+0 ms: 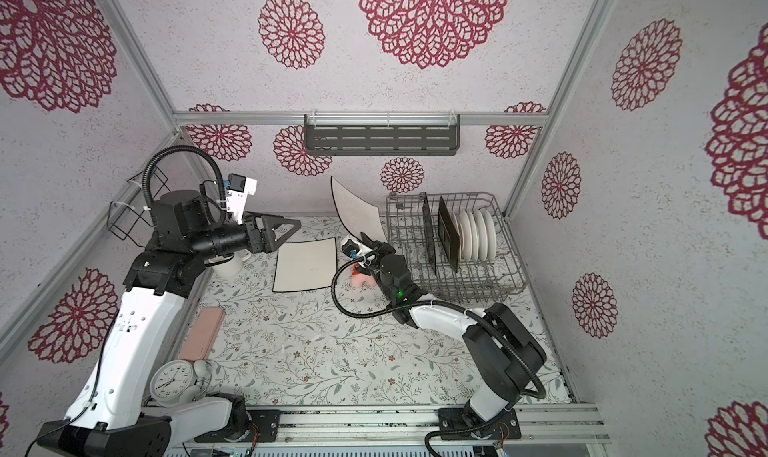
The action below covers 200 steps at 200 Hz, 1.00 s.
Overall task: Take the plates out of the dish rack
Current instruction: 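Lift the white square plate out of the rack toward the left gripper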
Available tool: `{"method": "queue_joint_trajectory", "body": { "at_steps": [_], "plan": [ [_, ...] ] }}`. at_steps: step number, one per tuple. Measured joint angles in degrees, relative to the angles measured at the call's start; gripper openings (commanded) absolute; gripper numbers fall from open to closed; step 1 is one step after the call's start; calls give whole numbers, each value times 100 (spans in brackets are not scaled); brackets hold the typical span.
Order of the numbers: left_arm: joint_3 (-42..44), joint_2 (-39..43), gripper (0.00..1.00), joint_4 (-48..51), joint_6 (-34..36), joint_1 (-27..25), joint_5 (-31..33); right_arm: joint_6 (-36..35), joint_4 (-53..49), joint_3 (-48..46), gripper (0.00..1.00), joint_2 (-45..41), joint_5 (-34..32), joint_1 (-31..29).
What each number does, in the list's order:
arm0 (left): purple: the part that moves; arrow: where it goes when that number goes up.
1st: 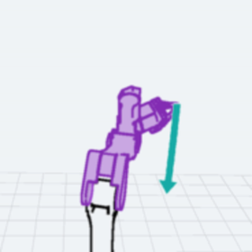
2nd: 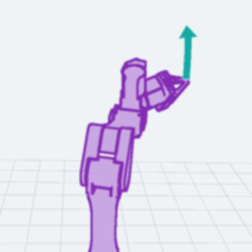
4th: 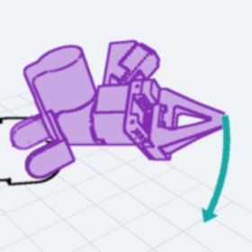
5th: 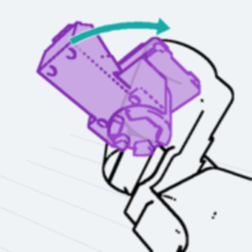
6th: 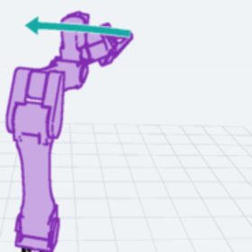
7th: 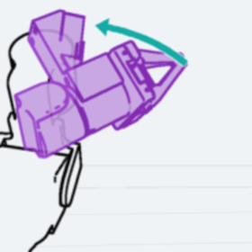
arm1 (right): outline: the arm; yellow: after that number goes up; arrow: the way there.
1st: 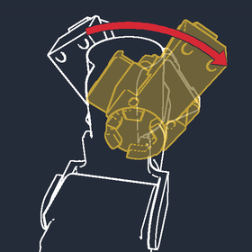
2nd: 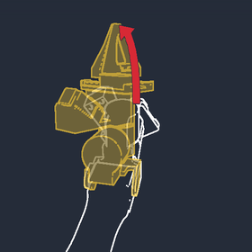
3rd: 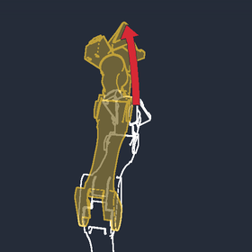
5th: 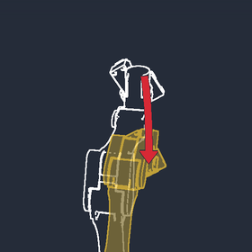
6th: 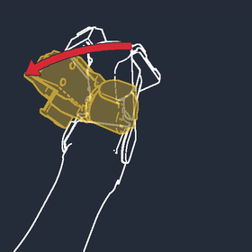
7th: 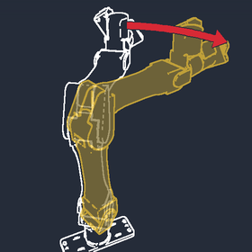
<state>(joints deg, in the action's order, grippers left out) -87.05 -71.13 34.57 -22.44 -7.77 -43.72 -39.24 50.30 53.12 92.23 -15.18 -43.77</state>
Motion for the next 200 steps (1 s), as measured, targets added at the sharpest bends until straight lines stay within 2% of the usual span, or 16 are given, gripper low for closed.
{"method": "queue_joint_trajectory", "body": {
  "at_steps": [94,148,200],
  "plan": [
    [-79,-710,100,-719,-1005,33,-79,-713,566,540,0,306,-315,-494],
    [-87,-920,99,-750,-1086,33,-9,-1412,772,964,0,909,-317,-745],
    [-90,-953,98,-551,-1080,68,254,-1991,769,1093,0,1137,-463,-955]
  ]
}}
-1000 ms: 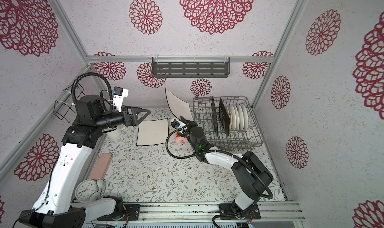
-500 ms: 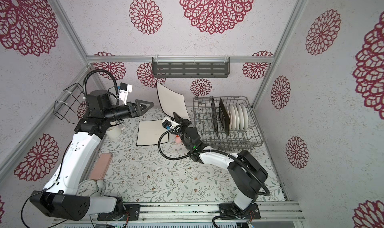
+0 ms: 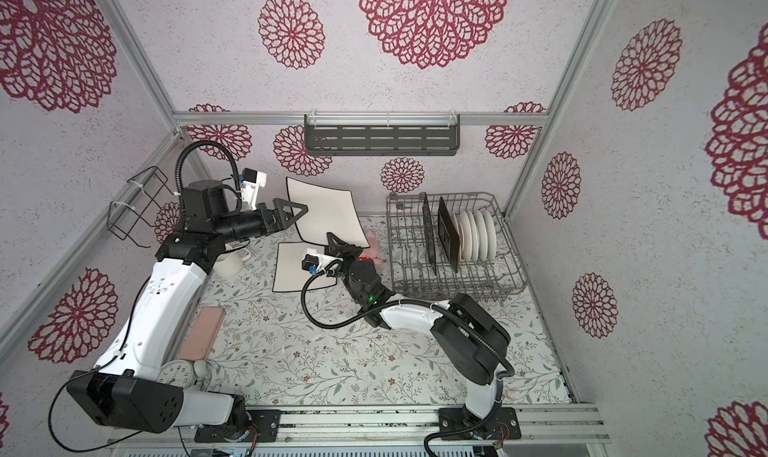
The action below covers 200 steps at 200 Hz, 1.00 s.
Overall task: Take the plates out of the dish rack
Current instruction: 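Lift the white square plate out of the rack toward the left gripper, then close the left gripper on the plate's edge while the right gripper holds it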
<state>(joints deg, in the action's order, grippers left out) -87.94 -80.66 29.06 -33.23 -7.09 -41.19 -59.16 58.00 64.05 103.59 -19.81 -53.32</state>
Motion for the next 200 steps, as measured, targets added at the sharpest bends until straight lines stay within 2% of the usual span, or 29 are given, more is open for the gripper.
{"method": "queue_joint_trajectory", "body": {
  "at_steps": [94,165,200],
  "plan": [
    [0,-48,95,337,66,2,203,-789,616,293,0,173,0,-385],
    [4,-146,72,286,-94,76,240,-1545,1117,404,0,531,-271,-529],
    [4,-249,51,273,-74,107,181,-1668,1121,470,0,566,-472,-533]
  ]
}}
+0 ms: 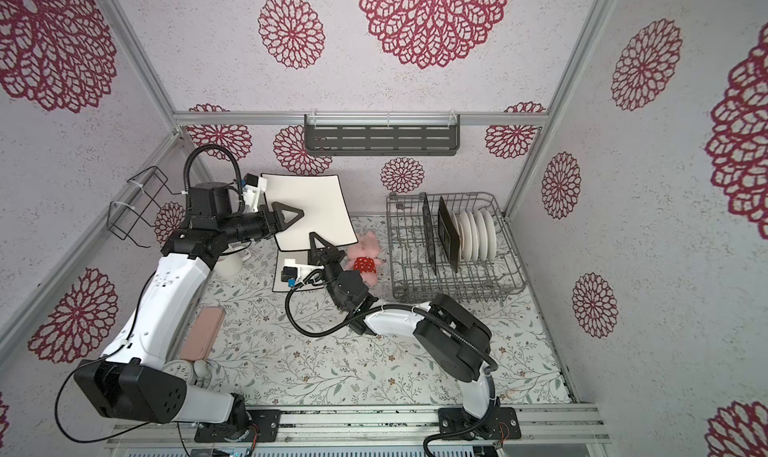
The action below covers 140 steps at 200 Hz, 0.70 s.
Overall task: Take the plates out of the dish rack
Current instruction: 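Close the left gripper on the plate's edge while the right gripper holds it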
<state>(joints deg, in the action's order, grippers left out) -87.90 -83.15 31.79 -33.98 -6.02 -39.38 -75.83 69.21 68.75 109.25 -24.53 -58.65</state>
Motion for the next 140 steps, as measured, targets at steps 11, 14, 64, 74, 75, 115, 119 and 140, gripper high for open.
{"method": "queue_joint_trajectory", "body": {
  "at_steps": [11,14,64,74,75,115,119,140],
  "plan": [
    [0,-22,47,-2,-4,24,-17,-22,35,7,0,4,-39,-2],
    [0,-24,46,-2,-4,31,-26,-28,39,7,0,4,-46,-4],
    [7,-70,25,-24,24,120,-116,-85,153,4,0,4,-122,-26],
    [7,-85,21,-24,-13,129,-122,-175,168,4,0,7,-142,-26],
    [9,-85,20,-22,-26,131,-125,-177,168,4,0,9,-144,-26],
    [20,-151,8,31,-396,170,-190,-289,382,2,0,170,-212,-57],
    [20,-155,7,37,-404,173,-201,-289,382,2,0,175,-225,-61],
    [20,-175,3,42,-452,186,-229,-286,382,2,0,181,-236,-66]
  ]
}}
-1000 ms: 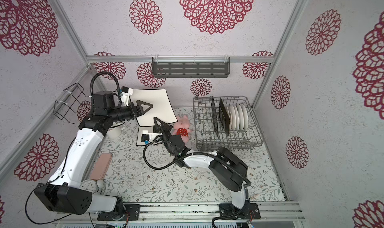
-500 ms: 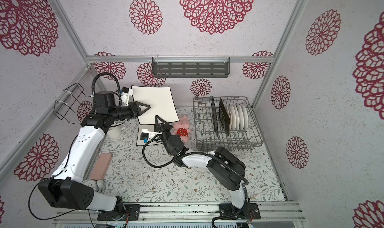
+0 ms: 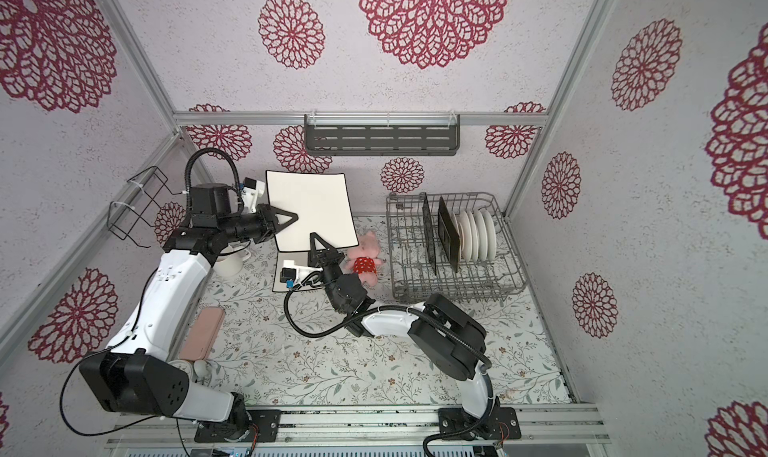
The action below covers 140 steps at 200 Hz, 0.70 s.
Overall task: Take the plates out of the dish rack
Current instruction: 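Close the left gripper on the plate's edge while the right gripper holds it, then open the right gripper and return it to the rack while the left holds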
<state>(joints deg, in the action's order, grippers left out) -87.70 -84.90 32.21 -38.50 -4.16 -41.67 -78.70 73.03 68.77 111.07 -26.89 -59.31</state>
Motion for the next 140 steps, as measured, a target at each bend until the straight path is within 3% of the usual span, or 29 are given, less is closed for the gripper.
{"method": "queue_joint_trajectory", "body": {
  "at_steps": [41,90,140],
  "plan": [
    [9,0,0,0,-44,39,-35,-2,26,0,2,15,9,0],
    [57,0,0,-9,70,122,-129,-17,103,0,40,37,76,-15],
    [142,0,0,4,201,245,-190,-11,201,-37,50,37,258,-9]
  ]
}}
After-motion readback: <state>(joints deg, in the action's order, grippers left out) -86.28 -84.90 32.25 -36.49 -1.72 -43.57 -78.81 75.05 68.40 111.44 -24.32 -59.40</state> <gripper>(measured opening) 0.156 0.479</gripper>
